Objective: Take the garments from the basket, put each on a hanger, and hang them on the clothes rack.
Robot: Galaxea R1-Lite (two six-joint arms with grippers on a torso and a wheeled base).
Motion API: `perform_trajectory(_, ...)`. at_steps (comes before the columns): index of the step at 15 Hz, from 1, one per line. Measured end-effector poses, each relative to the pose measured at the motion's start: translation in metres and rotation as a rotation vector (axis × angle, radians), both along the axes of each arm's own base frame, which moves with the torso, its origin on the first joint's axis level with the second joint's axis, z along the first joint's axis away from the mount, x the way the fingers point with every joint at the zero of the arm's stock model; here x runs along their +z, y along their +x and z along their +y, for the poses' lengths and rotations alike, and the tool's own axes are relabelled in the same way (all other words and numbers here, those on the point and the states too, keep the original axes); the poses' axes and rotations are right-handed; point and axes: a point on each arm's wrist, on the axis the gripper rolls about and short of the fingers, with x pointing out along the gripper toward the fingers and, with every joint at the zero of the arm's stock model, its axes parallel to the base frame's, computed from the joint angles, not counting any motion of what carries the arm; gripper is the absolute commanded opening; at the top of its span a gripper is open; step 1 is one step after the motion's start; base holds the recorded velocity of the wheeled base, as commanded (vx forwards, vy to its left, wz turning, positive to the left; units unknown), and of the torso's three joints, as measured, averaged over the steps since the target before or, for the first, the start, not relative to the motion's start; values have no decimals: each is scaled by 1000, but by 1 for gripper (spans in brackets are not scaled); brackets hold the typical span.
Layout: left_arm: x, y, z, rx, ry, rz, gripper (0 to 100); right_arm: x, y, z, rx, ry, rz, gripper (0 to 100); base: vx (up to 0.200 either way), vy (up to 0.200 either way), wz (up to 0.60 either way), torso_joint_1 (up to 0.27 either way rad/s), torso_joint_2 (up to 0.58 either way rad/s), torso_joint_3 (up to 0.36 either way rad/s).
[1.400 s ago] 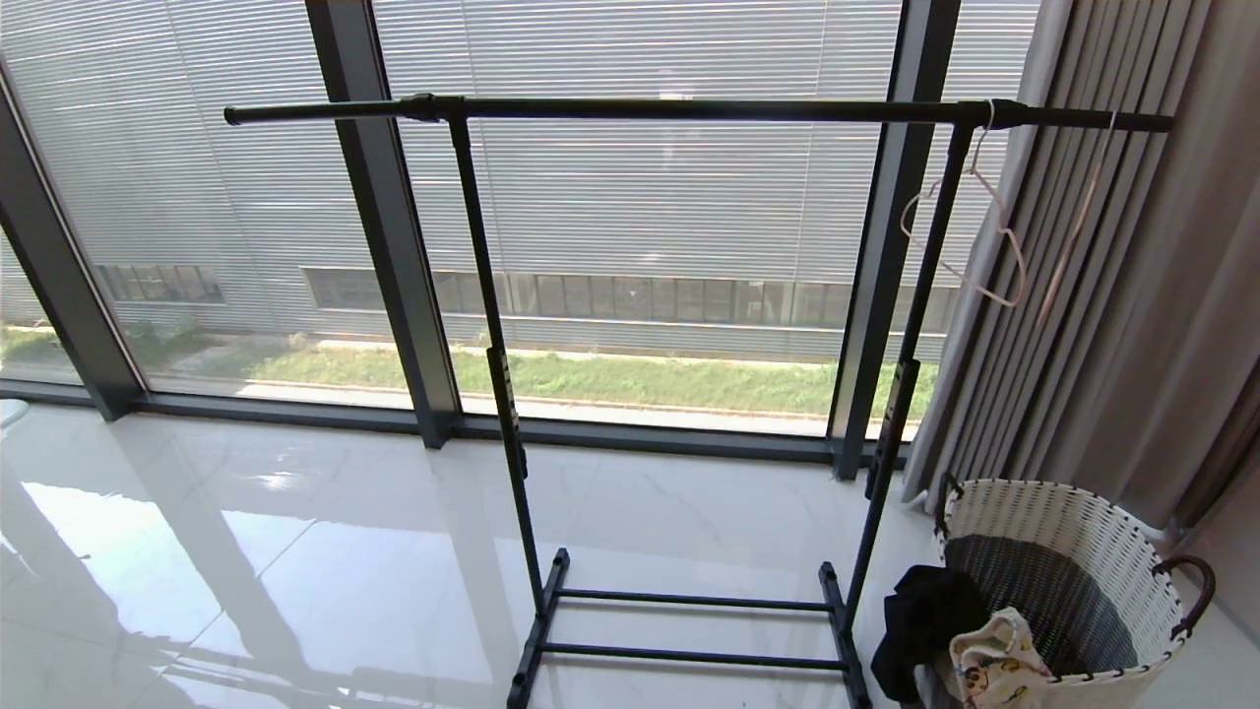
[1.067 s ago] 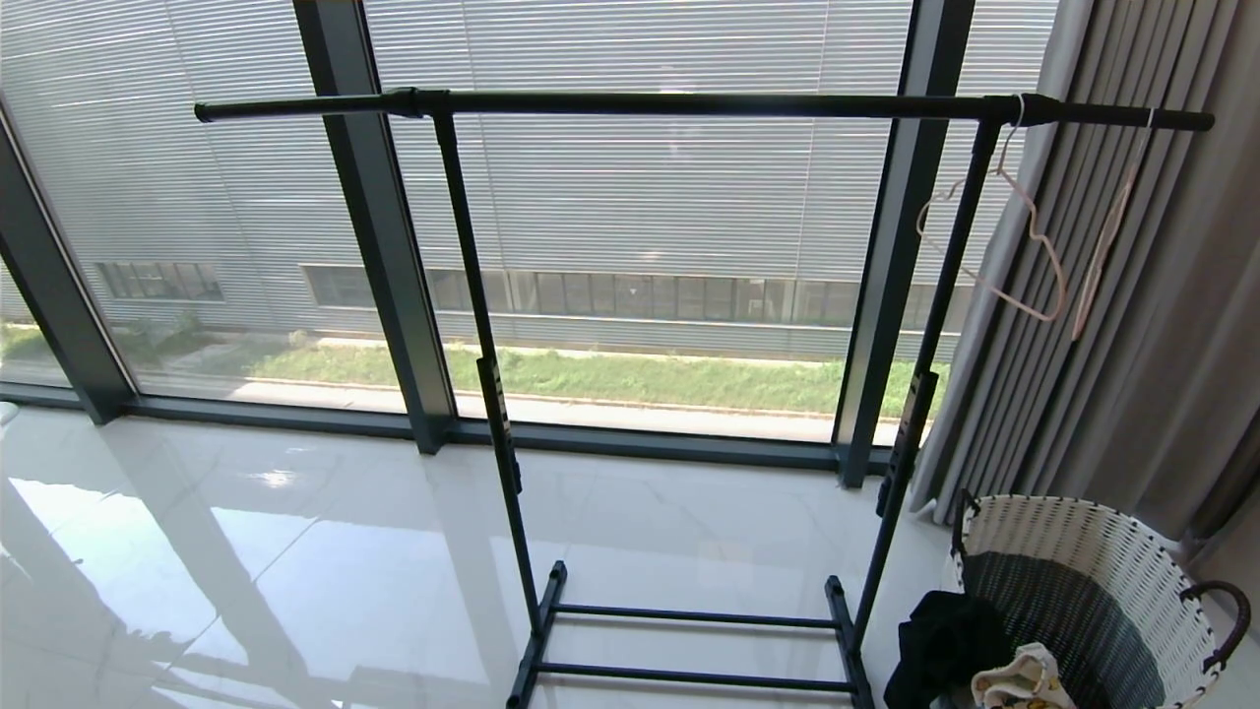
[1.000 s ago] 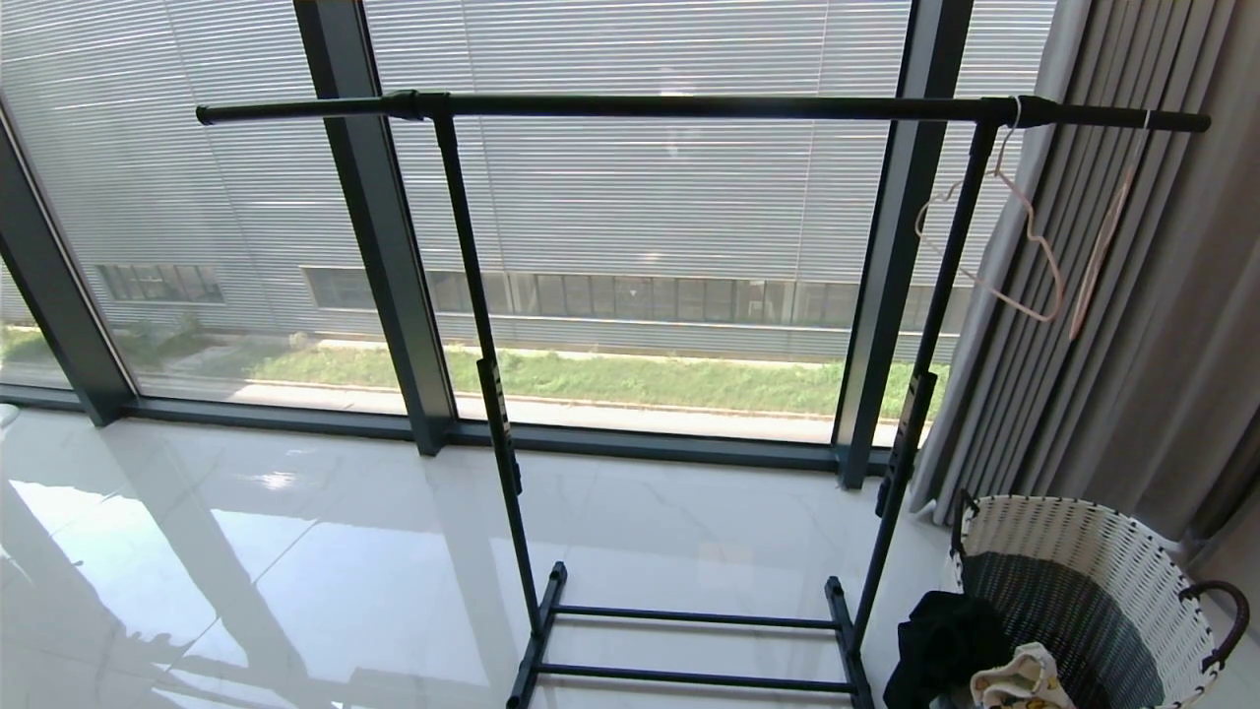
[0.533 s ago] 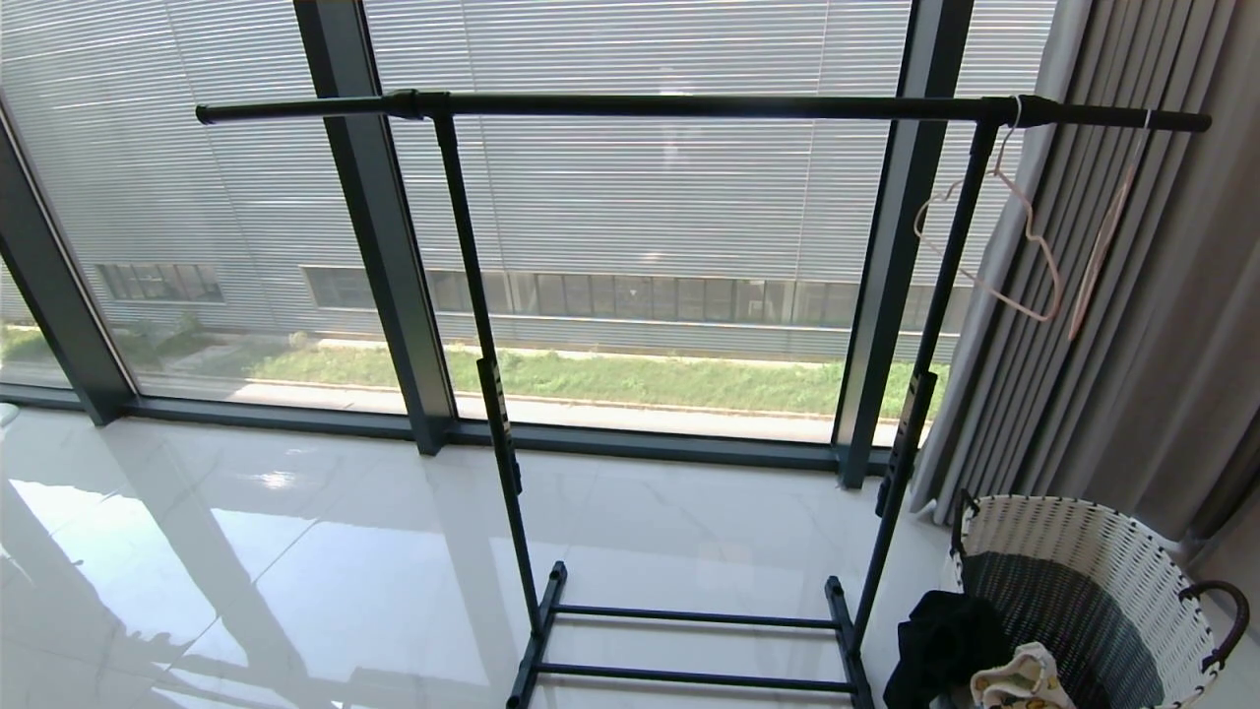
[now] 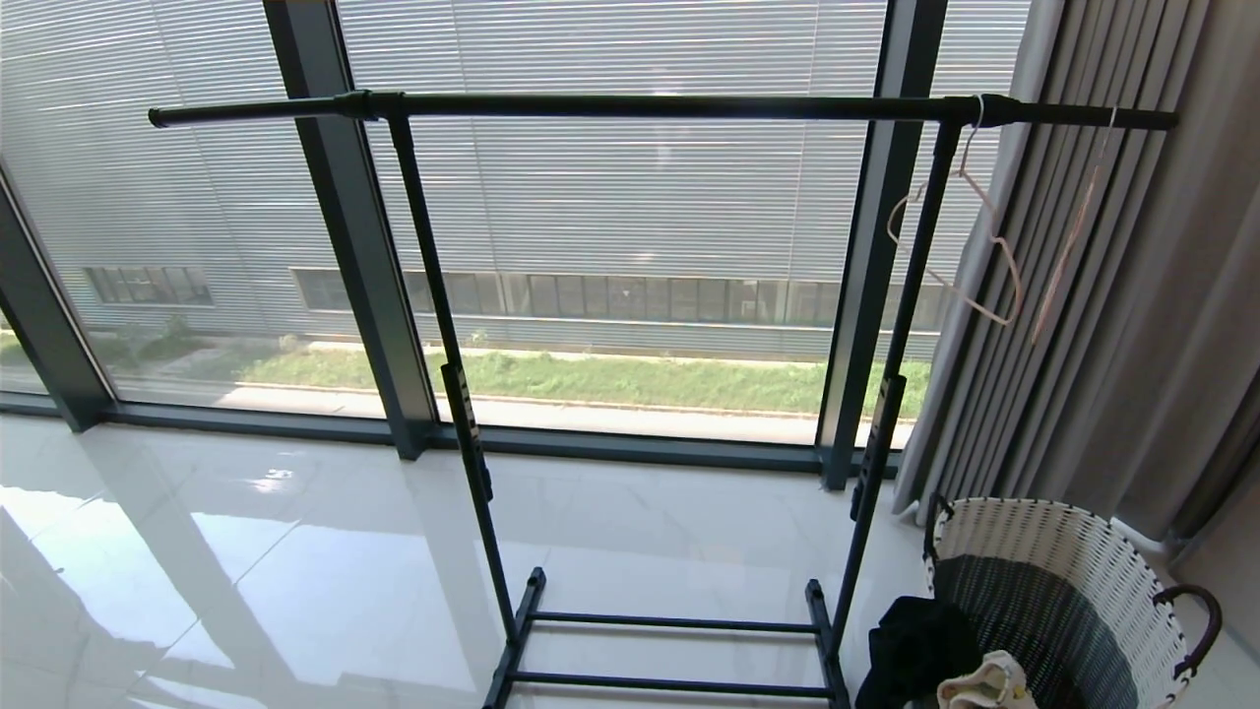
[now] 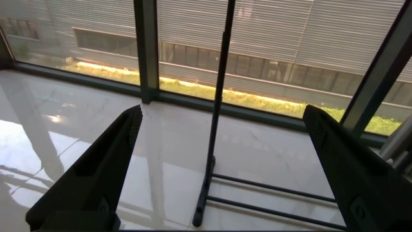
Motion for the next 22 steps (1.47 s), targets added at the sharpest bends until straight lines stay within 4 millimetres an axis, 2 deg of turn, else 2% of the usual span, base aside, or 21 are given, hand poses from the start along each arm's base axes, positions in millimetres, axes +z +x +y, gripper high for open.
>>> perform_trajectory(6,0,0,0,0,-3,-2,100,0,0,0,-2,25,-2,100,0,0,0,-13,30,20)
perform_trajectory(17,0,0,0,0,-5,-1,100,0,0,0,-5,-2,1,100,0,0,0,-124,393,267)
perform_trajectory(22,0,0,0,0,-4,-1,100,0,0,0,-4,-30,4,100,160,0,0,-15,44,28)
